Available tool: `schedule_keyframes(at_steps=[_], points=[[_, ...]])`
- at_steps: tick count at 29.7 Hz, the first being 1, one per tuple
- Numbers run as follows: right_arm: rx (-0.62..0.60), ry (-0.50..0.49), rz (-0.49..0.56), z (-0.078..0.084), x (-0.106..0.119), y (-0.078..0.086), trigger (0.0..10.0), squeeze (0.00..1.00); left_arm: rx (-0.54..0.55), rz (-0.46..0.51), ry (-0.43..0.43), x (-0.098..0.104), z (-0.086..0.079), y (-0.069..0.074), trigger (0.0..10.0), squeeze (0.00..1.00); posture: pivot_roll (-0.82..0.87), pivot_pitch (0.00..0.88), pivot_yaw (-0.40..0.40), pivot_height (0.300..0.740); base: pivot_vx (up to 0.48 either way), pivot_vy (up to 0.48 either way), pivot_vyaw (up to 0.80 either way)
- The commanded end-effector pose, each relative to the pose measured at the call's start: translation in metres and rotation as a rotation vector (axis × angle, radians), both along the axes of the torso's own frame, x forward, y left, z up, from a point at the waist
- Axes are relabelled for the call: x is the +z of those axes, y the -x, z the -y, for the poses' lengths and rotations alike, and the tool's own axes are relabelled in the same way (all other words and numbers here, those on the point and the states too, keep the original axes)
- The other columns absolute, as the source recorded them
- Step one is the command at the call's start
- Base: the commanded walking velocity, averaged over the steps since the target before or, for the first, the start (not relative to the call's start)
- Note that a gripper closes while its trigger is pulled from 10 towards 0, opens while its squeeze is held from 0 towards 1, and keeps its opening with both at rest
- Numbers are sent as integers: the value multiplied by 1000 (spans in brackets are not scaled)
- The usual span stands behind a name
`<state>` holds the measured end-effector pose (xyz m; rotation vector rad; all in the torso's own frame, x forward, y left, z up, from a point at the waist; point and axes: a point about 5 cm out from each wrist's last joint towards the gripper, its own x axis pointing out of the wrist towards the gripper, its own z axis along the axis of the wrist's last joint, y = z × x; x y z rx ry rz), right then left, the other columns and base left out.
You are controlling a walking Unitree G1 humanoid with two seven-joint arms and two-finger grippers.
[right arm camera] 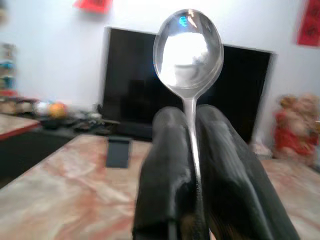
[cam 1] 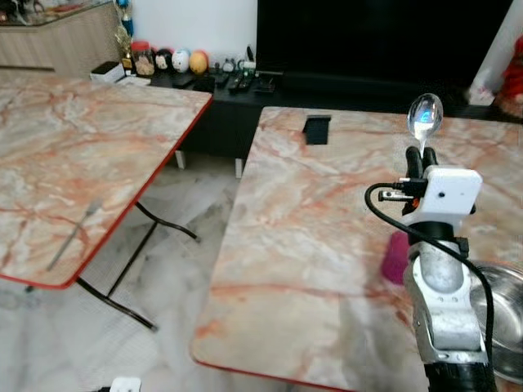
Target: Setting the table
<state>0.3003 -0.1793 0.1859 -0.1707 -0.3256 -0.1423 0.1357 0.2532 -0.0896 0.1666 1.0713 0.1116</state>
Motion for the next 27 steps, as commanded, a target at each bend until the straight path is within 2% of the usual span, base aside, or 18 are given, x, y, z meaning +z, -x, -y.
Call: schedule_keyframes(at_steps=[1, 17, 27], points=[[-13, 1, 20, 5, 6, 0, 10000, 0, -3, 1, 4, 0, 1, 0, 10000, 0, 24, 0, -10, 711, 0, -446, 0], [-33, -2, 10, 6, 4, 1, 10000, 0, -17, 3, 4, 0, 1, -1, 10000, 0, 18, 0, -6, 711, 0, -408, 0], [-82, -42, -12, 15, 1, 11, 10000, 0, -17, 3, 5, 0, 1, -1, 10000, 0, 4, 0, -1, 711, 0, 0, 0]])
